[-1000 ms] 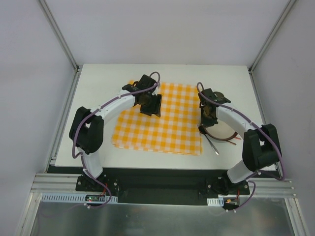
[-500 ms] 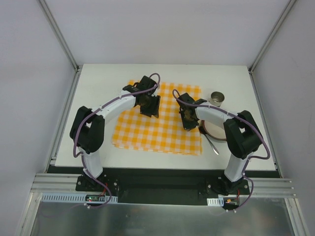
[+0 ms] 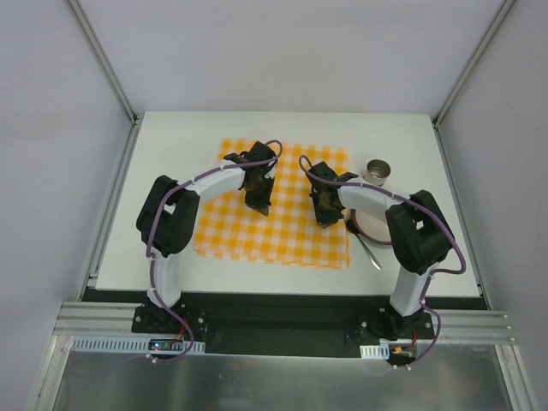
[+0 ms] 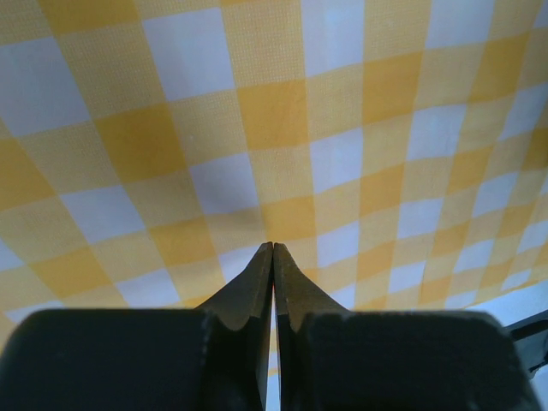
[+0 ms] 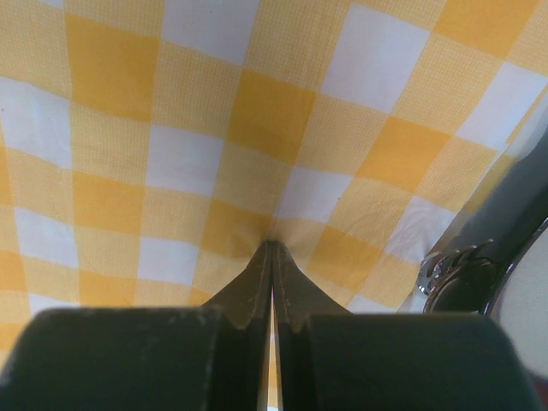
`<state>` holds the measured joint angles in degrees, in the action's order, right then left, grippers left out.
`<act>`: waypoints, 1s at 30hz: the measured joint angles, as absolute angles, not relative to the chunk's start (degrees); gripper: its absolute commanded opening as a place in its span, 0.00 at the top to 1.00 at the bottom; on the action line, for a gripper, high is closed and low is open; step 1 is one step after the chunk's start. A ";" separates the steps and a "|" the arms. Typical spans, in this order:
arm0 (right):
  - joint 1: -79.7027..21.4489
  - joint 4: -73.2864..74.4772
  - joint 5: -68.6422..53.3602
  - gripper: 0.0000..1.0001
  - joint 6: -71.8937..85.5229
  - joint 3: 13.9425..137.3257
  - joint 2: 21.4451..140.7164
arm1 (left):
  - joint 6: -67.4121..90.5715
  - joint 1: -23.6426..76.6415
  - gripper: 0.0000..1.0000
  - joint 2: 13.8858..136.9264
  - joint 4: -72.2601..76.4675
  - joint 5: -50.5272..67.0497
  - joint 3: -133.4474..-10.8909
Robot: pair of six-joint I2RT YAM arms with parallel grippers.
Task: Set the dinner table for one person
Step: Move the napkin to the center of the board.
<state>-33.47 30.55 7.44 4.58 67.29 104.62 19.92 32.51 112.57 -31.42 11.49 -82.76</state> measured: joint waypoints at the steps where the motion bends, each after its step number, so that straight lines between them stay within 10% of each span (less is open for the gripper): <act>1: -33.47 30.59 7.44 0.99 4.67 67.35 104.68 | 19.90 32.49 1.00 112.99 -31.44 11.51 -82.78; 30: -22.15 35.00 1.85 0.99 2.13 89.41 119.74 | 18.76 27.77 0.97 115.28 -31.99 12.91 -88.42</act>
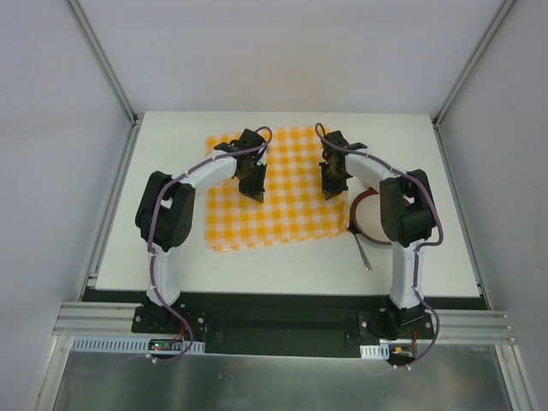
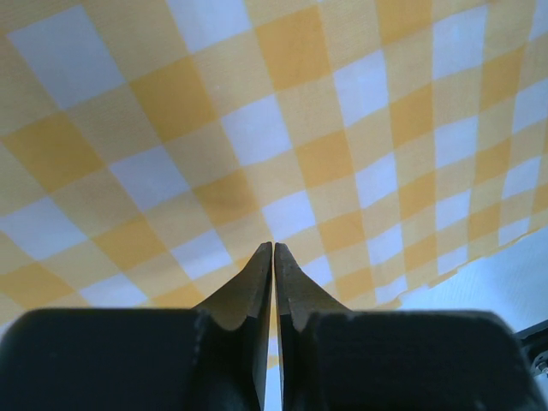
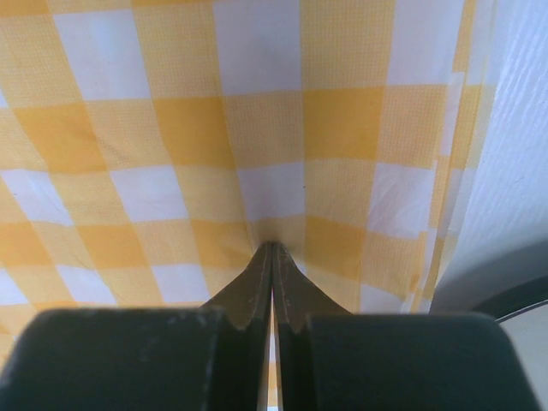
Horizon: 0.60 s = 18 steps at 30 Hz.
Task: Set the dinner table for one person
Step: Move the napkin to the center of the board.
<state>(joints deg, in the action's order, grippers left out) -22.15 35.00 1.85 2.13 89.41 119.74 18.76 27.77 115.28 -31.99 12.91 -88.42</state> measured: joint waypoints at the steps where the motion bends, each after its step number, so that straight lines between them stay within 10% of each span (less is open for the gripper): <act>1: -22.00 35.00 1.85 0.99 2.02 89.43 119.74 | 18.81 27.29 0.96 115.28 -32.01 12.88 -88.14; 18: -21.50 35.00 0.97 0.99 1.19 89.43 119.74 | 18.98 22.65 0.89 121.10 -33.82 14.63 -89.71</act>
